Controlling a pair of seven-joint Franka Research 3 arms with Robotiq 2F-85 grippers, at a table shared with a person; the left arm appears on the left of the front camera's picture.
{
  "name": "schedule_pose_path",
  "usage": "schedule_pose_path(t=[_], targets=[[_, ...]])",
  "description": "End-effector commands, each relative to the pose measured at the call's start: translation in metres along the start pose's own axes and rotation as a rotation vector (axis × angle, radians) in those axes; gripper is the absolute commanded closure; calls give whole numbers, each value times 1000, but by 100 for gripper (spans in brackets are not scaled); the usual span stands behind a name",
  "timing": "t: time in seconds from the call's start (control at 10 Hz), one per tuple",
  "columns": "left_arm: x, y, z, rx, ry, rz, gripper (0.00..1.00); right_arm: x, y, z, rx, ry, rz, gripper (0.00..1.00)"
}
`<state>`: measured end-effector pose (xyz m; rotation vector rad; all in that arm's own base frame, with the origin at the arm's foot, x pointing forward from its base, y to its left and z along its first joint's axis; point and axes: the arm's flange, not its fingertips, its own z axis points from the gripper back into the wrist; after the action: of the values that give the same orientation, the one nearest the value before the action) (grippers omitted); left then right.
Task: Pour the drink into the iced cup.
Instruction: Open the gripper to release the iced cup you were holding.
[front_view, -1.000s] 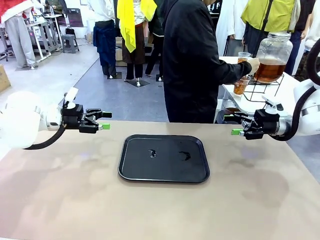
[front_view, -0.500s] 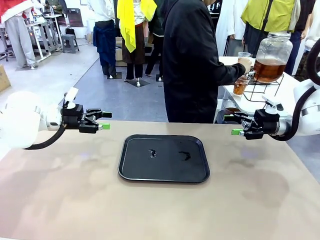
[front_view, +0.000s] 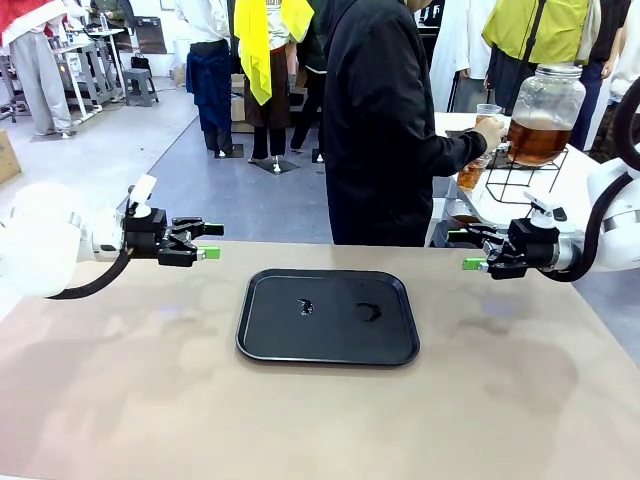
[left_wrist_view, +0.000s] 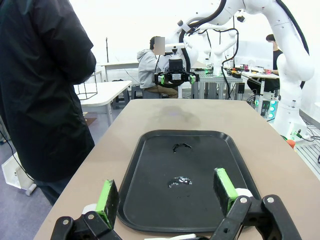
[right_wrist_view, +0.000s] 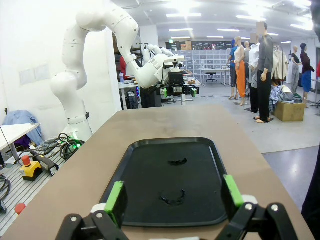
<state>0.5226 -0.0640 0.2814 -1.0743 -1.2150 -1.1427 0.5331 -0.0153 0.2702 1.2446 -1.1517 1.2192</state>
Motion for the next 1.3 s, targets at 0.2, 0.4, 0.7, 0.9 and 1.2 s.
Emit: schedule_pose_path(t=[0.2,0.4,0.7,0.9,1.2], targets=[[3,1,-1,3,5,9,0,3,0,-2,8,6,-3,0],[3,1,-1,3,5,9,0,3,0,-2,8,6,-3,0],[3,1,-1,3,5,9,0,3,0,-2,8,6,-3,0],[3,1,-1,3,5,9,0,3,0,-2,8,6,-3,0],[3,1,-1,3,5,9,0,3,0,-2,8,6,-3,0]])
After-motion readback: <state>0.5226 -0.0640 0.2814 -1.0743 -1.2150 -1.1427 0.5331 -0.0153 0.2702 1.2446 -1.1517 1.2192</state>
